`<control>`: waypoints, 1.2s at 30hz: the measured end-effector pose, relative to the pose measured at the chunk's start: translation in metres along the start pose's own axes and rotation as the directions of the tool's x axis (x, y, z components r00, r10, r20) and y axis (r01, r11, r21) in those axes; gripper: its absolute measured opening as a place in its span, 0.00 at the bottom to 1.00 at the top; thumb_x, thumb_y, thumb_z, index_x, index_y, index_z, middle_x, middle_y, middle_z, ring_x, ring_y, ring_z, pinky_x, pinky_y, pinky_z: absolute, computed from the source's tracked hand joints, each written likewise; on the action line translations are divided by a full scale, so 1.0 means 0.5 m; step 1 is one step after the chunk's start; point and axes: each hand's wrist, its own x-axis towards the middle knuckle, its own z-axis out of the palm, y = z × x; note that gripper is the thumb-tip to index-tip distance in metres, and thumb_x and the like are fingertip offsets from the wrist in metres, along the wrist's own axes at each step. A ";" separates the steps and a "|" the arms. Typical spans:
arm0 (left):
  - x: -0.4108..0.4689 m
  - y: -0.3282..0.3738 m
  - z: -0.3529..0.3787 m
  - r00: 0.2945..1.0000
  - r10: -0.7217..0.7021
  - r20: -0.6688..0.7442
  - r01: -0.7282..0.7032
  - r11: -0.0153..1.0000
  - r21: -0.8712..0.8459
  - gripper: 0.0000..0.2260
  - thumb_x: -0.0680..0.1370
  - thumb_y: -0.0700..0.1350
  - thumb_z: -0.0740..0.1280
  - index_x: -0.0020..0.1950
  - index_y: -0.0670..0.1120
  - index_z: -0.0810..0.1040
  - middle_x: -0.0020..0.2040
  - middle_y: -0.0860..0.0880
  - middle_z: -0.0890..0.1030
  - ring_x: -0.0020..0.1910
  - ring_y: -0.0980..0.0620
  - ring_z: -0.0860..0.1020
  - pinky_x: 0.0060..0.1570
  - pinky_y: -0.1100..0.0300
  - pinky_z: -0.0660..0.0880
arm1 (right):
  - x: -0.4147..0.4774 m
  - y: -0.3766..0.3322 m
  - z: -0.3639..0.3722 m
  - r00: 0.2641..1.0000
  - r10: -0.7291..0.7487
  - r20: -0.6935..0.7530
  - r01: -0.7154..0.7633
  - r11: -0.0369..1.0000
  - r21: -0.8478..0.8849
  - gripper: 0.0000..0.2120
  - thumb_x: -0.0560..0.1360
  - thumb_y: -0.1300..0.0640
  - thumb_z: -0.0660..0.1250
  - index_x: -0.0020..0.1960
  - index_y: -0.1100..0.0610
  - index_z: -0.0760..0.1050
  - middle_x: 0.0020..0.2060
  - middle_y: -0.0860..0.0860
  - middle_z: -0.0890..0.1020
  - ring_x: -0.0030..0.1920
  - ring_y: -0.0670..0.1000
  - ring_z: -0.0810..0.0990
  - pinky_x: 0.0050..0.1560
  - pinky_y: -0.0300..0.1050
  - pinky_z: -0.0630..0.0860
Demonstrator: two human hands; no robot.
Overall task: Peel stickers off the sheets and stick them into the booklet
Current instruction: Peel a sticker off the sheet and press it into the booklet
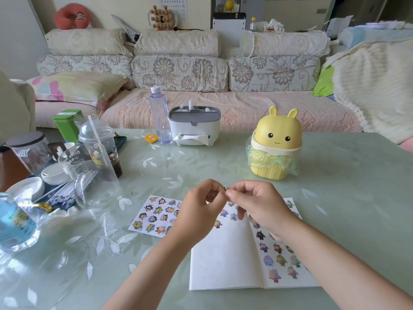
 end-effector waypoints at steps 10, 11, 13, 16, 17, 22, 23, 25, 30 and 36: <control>0.010 -0.028 -0.018 0.998 -0.023 0.059 0.022 1.000 0.009 0.06 0.81 0.46 0.66 0.45 0.48 0.80 0.43 0.49 0.84 0.41 0.51 0.80 0.38 0.63 0.74 | 0.000 0.004 -0.006 0.998 -0.058 -0.034 0.057 0.998 -0.022 0.04 0.76 0.58 0.73 0.45 0.58 0.84 0.25 0.44 0.78 0.21 0.42 0.70 0.25 0.30 0.65; 0.010 -0.029 -0.020 0.997 -0.027 0.071 0.028 1.000 -0.010 0.06 0.81 0.46 0.65 0.46 0.48 0.80 0.44 0.50 0.84 0.40 0.53 0.80 0.39 0.63 0.73 | 0.001 0.004 -0.008 0.998 -0.053 -0.040 0.052 0.998 -0.019 0.04 0.76 0.58 0.73 0.45 0.58 0.85 0.24 0.43 0.78 0.21 0.42 0.70 0.25 0.30 0.65; 0.010 -0.031 -0.022 0.997 -0.020 0.077 0.022 1.000 -0.020 0.07 0.80 0.49 0.67 0.46 0.49 0.81 0.42 0.50 0.84 0.39 0.53 0.80 0.38 0.62 0.72 | 0.003 0.008 -0.010 0.998 -0.054 -0.043 0.053 0.998 -0.034 0.04 0.75 0.57 0.74 0.45 0.58 0.85 0.23 0.43 0.78 0.20 0.41 0.69 0.25 0.30 0.65; 0.015 -0.036 -0.021 0.999 0.021 0.040 -0.024 0.997 0.068 0.07 0.78 0.51 0.71 0.43 0.50 0.80 0.37 0.48 0.83 0.36 0.50 0.79 0.35 0.63 0.72 | 0.005 0.011 -0.011 0.998 -0.063 -0.021 0.062 0.997 -0.046 0.04 0.76 0.59 0.72 0.46 0.60 0.84 0.22 0.43 0.77 0.19 0.41 0.68 0.24 0.29 0.64; 0.017 -0.037 -0.021 0.999 0.024 0.040 -0.027 0.997 0.069 0.06 0.78 0.50 0.71 0.43 0.50 0.80 0.37 0.47 0.83 0.35 0.50 0.79 0.34 0.62 0.72 | 0.006 0.012 -0.011 0.998 -0.057 -0.014 0.056 0.997 -0.048 0.04 0.77 0.60 0.72 0.46 0.60 0.84 0.23 0.43 0.78 0.19 0.42 0.68 0.24 0.29 0.64; 0.019 -0.037 -0.022 0.996 0.029 0.079 -0.037 0.994 0.098 0.06 0.81 0.46 0.67 0.44 0.48 0.78 0.38 0.48 0.82 0.35 0.55 0.78 0.34 0.68 0.70 | 0.011 0.013 -0.011 1.000 0.007 0.016 -0.008 1.000 0.029 0.04 0.77 0.59 0.72 0.44 0.59 0.83 0.36 0.52 0.82 0.28 0.51 0.75 0.23 0.37 0.65; 0.018 -0.036 -0.021 0.997 0.024 0.079 -0.033 0.993 0.110 0.06 0.81 0.46 0.66 0.45 0.47 0.78 0.38 0.49 0.82 0.34 0.57 0.78 0.34 0.69 0.69 | 0.011 0.014 -0.011 1.000 0.019 0.015 -0.019 0.999 0.047 0.04 0.77 0.58 0.72 0.44 0.58 0.83 0.37 0.53 0.83 0.28 0.51 0.75 0.23 0.37 0.64; 0.018 -0.032 -0.016 0.997 0.003 0.080 -0.009 0.997 0.079 0.06 0.82 0.45 0.65 0.46 0.47 0.78 0.41 0.50 0.83 0.36 0.58 0.79 0.34 0.65 0.72 | 0.012 0.013 -0.013 1.000 0.009 0.001 -0.009 0.999 0.037 0.04 0.76 0.58 0.73 0.44 0.57 0.84 0.37 0.53 0.84 0.28 0.50 0.75 0.23 0.36 0.65; 0.014 -0.021 -0.008 0.998 -0.031 0.047 0.030 0.999 0.019 0.05 0.79 0.44 0.70 0.44 0.45 0.82 0.36 0.49 0.83 0.34 0.57 0.80 0.29 0.63 0.74 | 0.008 0.018 -0.023 0.997 -0.076 -0.033 0.072 0.990 -0.122 0.03 0.75 0.57 0.75 0.44 0.56 0.86 0.23 0.42 0.78 0.23 0.43 0.72 0.28 0.31 0.68; 0.018 -0.022 -0.004 0.990 -0.114 0.078 0.110 0.993 0.047 0.05 0.78 0.42 0.70 0.43 0.45 0.83 0.39 0.50 0.86 0.34 0.56 0.81 0.28 0.64 0.72 | 0.004 0.030 -0.039 0.995 -0.101 -0.016 0.094 0.966 -0.239 0.03 0.73 0.53 0.76 0.40 0.49 0.85 0.26 0.40 0.80 0.27 0.46 0.76 0.35 0.39 0.72</control>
